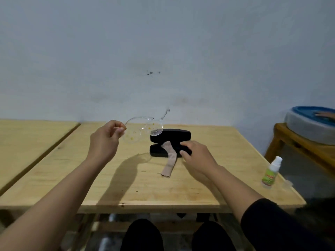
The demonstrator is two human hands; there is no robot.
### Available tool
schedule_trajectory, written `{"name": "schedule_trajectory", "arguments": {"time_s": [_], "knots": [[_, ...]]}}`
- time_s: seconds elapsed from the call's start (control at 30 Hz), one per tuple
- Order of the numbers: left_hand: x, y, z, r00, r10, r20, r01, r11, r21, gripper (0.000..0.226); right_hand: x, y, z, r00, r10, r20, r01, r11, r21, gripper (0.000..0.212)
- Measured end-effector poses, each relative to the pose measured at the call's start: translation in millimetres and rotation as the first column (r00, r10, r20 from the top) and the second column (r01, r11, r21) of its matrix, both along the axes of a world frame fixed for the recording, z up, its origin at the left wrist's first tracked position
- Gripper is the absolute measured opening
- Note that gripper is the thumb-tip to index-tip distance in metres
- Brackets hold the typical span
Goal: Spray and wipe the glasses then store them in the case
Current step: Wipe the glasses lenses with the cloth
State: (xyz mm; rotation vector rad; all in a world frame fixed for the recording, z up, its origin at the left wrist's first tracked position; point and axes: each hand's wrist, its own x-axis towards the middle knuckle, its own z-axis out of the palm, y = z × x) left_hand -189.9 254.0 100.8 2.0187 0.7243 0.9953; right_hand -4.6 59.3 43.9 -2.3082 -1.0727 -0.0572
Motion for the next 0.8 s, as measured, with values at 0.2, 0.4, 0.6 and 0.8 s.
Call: {"name": "schedule_trajectory", "arguments": {"time_s": [0.2, 0.4, 0.6, 0.8], "knots": [[-28, 35, -21, 0.997, 0.074, -0.029, -0.075, 0.997, -0.032, 0.026, -5, 48, -7, 0.991, 0.135, -0.021, -0.135, 0.991, -0.001, 0.032], [-36, 53, -32, 0.992, 0.121, -0.036, -0.123, 0.992, -0.036, 0.021, 4, 66, -9, 0.986, 0.162, 0.032, -0.159, 0.983, -0.092, 0.03], [-30, 57, -40, 0.994, 0.103, -0.034, -0.105, 0.992, -0.074, 0.016, 13, 73, -17, 0.991, 0.127, -0.052, -0.13, 0.99, -0.055, 0.033], [-24, 55, -41, 0.996, 0.088, -0.025, -0.09, 0.992, -0.09, 0.017, 8, 56, -10, 0.983, 0.138, -0.119, -0.124, 0.985, 0.12, 0.032]]}}
